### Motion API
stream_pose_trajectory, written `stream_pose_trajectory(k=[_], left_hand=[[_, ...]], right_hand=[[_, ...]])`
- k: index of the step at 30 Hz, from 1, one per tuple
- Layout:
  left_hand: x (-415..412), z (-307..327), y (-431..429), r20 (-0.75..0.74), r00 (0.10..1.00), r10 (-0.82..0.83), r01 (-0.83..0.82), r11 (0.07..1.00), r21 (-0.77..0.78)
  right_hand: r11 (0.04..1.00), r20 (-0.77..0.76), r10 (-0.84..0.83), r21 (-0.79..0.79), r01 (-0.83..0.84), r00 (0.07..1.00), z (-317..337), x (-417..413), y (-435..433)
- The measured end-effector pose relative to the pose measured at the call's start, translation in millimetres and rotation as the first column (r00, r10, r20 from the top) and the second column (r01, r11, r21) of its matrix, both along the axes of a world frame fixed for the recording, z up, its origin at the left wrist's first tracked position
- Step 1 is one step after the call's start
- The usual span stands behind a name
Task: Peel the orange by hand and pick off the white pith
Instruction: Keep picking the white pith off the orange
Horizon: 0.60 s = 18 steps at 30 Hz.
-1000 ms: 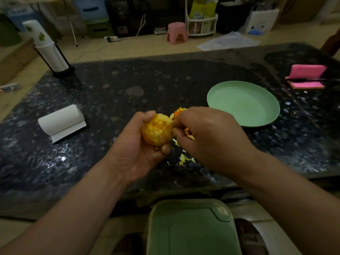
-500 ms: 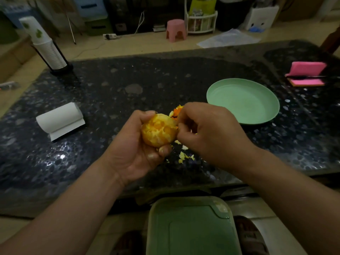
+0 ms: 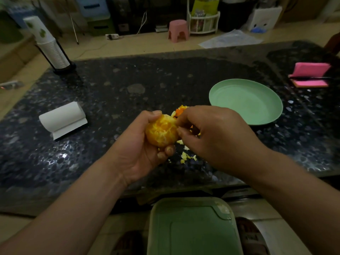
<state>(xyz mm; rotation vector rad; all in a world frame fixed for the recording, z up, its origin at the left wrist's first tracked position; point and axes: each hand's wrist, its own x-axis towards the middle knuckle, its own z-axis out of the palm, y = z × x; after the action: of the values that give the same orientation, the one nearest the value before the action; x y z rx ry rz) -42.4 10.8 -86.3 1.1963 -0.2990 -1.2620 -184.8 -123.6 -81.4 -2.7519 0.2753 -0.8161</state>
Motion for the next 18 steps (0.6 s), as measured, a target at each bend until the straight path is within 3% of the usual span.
stream_pose_trajectory(k=[9, 18], left_hand=[[-11, -3, -5, 0.165, 0.984, 0.061, -0.076, 0.993, 0.091], [-18, -5, -7, 0.264, 0.962, 0.061, -0.087, 0.992, 0.087]], right_hand=[[0.984, -0.071, -0.137, -0.122, 0.127, 0.988, -3, 9, 12], [0.982, -0.054, -0.168, 0.077, 0.172, 0.984, -8, 11, 11]])
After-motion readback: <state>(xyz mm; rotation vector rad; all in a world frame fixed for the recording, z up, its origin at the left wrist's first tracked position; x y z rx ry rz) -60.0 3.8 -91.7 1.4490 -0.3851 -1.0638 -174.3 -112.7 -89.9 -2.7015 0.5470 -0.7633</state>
